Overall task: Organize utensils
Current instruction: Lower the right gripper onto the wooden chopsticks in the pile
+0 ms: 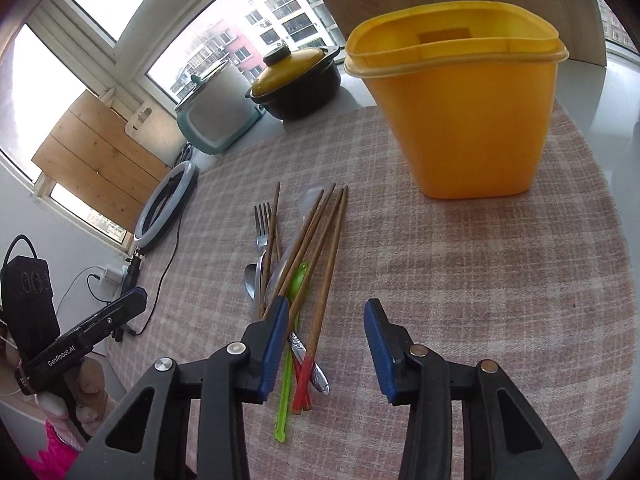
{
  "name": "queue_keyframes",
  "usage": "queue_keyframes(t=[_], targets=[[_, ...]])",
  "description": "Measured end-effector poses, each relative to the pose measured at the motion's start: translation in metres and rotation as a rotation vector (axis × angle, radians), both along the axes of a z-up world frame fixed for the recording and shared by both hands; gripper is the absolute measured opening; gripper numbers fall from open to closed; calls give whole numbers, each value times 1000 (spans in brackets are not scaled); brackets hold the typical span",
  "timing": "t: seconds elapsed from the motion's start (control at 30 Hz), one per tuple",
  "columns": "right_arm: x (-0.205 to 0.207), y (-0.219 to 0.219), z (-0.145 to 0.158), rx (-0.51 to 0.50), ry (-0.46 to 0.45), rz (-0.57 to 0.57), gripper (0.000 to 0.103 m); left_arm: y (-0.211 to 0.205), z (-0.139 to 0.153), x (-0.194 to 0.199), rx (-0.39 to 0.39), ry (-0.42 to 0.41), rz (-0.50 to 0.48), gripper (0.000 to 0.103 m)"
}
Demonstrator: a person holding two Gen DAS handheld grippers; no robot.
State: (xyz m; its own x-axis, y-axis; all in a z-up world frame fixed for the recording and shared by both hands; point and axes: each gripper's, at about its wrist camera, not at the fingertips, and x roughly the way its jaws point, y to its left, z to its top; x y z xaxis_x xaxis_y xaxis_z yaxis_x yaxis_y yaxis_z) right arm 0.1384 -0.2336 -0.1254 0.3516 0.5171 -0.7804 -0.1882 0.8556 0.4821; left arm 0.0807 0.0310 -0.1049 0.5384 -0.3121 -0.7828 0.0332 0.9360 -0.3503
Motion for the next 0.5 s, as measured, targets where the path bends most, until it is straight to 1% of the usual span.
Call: queue_keyframes(t=[0.03,0.07,0.1,0.23,0.4,0.5], targets=[[3,1,-4,10,12,0,37,-1,-3,2,-4,7,-7,37],[5,2,-8,19,24,-1,37,-2,-6,5,-3,14,-14,32],[8,3,-11,27,36,-4,35,-4,-9,7,2,22,-19,30],[16,8,-22,40,69,-6,31,-7,-20,16,7,49,-45,30],[24,14,-31,42,86,-14,28,-7,-35,36,-22,90,-60,28],[28,18,-34,43,92,-18,26,-11,-42,48,-25,105,-67,28]])
